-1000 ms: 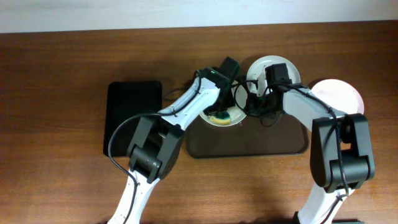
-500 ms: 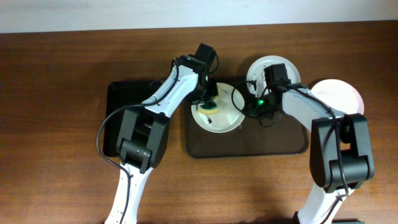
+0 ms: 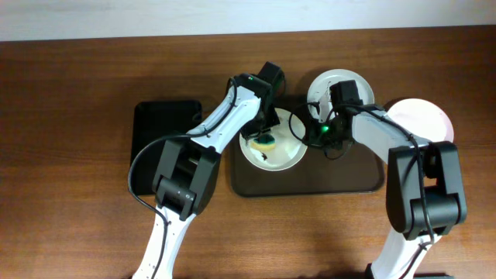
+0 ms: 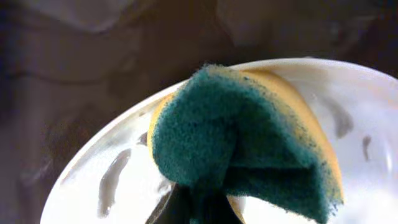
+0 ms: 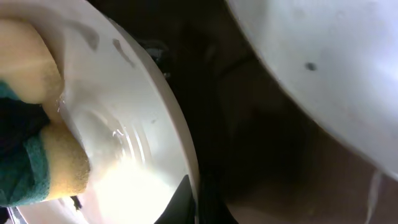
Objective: Clean dirty plates on tray and stack at the side
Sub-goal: 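Scrub the held plate with the sponge in the left gripper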
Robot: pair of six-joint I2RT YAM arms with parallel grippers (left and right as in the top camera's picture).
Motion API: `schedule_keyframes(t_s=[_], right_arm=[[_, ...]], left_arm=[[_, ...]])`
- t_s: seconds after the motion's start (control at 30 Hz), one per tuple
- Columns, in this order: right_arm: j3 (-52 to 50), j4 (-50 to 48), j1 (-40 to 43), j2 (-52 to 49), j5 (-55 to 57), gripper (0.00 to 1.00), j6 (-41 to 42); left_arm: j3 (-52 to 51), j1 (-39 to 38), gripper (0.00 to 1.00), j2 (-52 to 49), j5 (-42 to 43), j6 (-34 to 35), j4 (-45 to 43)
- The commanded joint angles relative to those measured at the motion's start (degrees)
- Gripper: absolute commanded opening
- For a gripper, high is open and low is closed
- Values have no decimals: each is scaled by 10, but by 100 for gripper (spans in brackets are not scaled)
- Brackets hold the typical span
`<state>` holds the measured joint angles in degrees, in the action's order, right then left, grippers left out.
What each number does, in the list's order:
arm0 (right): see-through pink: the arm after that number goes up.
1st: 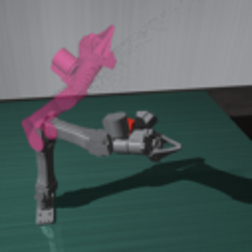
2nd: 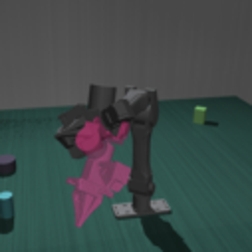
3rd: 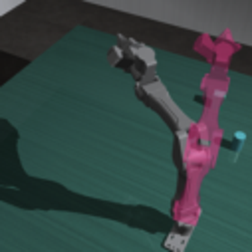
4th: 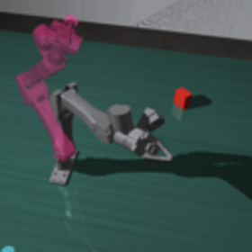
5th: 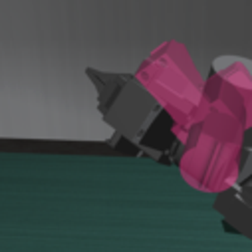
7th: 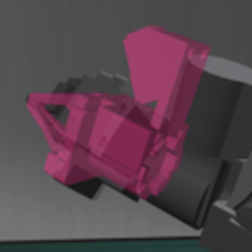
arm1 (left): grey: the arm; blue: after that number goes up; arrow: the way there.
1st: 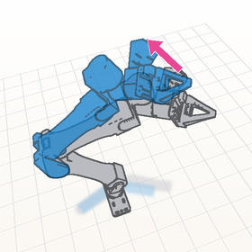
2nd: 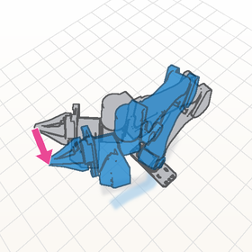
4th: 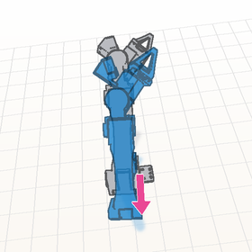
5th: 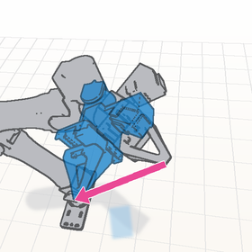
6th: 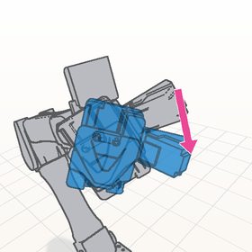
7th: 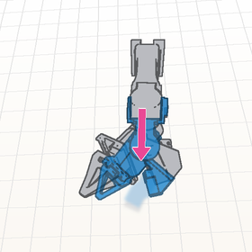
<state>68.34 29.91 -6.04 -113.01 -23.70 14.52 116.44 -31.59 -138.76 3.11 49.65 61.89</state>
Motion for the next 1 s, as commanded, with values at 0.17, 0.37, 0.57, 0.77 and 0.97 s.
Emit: schedule_keyframes(t_s=[0.17, 0.37, 0.57, 0.77, 0.97], right_arm=[[-14, 5, 1, -19, 18, 4, -8], [-14, -60, 0, -19, 23, 4, -6], [-14, -60, 0, -28, 29, 4, -6], [-14, -60, 0, -28, 27, 4, -6], [-14, -54, 0, -28, 27, 4, -7]], left_arm=[[-31, -5, 0, -9, -85, 56, 69], [-30, 66, 0, 132, 39, -198, -59], [-200, -1, 0, 128, 64, -118, -119], [-374, -24, 0, 128, 14, 54, -288], [-366, 2, 0, 129, -85, -167, -417]])
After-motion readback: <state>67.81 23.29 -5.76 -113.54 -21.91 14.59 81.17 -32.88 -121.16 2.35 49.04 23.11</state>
